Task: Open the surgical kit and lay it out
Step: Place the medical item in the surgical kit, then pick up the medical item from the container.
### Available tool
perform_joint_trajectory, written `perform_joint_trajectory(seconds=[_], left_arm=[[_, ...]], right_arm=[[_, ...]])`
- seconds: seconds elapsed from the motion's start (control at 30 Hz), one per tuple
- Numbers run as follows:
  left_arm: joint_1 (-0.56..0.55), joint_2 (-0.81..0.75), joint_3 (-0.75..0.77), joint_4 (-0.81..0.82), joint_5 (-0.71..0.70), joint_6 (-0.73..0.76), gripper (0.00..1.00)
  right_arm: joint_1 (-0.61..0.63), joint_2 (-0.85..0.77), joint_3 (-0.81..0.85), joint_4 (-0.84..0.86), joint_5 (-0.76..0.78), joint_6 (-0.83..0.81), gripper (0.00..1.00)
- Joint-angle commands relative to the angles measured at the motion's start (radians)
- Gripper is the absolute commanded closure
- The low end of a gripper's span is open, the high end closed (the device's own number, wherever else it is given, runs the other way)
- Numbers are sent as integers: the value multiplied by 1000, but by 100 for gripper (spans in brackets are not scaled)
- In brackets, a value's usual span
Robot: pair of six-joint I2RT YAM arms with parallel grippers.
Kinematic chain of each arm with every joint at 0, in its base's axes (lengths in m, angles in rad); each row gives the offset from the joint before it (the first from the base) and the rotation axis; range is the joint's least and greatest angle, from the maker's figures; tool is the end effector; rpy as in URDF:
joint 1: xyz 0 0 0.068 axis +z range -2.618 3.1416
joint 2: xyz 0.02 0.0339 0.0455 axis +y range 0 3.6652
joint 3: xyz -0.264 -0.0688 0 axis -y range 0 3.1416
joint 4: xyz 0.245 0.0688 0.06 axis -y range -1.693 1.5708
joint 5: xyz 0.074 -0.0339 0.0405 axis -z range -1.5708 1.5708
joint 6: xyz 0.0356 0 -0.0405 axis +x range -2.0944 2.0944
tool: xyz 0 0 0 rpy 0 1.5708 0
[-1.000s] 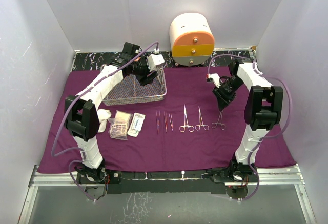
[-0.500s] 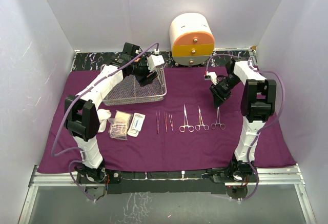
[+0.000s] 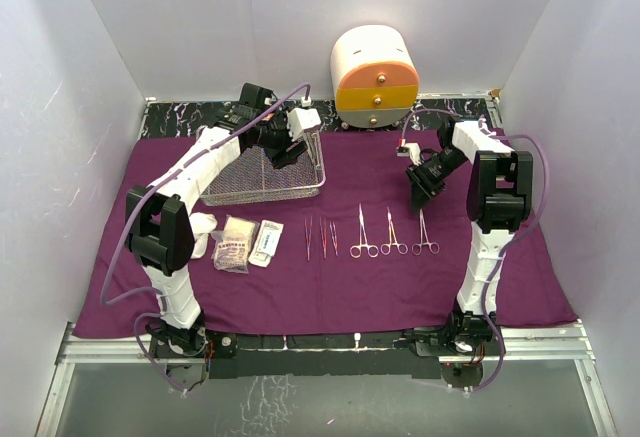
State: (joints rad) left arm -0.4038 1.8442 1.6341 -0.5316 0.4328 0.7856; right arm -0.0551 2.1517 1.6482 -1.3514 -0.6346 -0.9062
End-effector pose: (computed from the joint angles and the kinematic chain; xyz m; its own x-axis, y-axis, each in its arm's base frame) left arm 0.3820 -0.1795 0.3035 0.0142 0.6921 -0.7216 0.8926 0.3165 0.3212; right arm 0.3802 0.0002 0.1700 -0.7566 -0.5931 -0.2751 -0.6248 0.5319 0.5716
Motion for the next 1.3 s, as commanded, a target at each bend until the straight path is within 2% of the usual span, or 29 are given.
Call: perform_joint_trajectory(seconds=[0.0, 0.3, 0.63, 0.9, 1.13, 1.27], left_arm=[[-8, -20, -10, -16, 22, 13, 39], [-12, -17, -8, -22, 25, 13, 39], [-14, -30, -24, 12, -15, -11, 38], [-4, -2, -29, 142, -223, -191, 34], [49, 104, 42, 181, -257, -397, 34], [56, 168, 60, 247, -286, -517, 35]], right_arm=[[-2, 5, 43, 37, -43, 56, 71], [-3, -30, 28, 144, 15, 172, 67], [-5, -63, 96, 196, 91, 259, 65], [-5, -167, 181, 225, 45, 360, 59], [-5, -216, 221, 292, -48, 475, 52], [-4, -221, 206, 326, -69, 525, 51]])
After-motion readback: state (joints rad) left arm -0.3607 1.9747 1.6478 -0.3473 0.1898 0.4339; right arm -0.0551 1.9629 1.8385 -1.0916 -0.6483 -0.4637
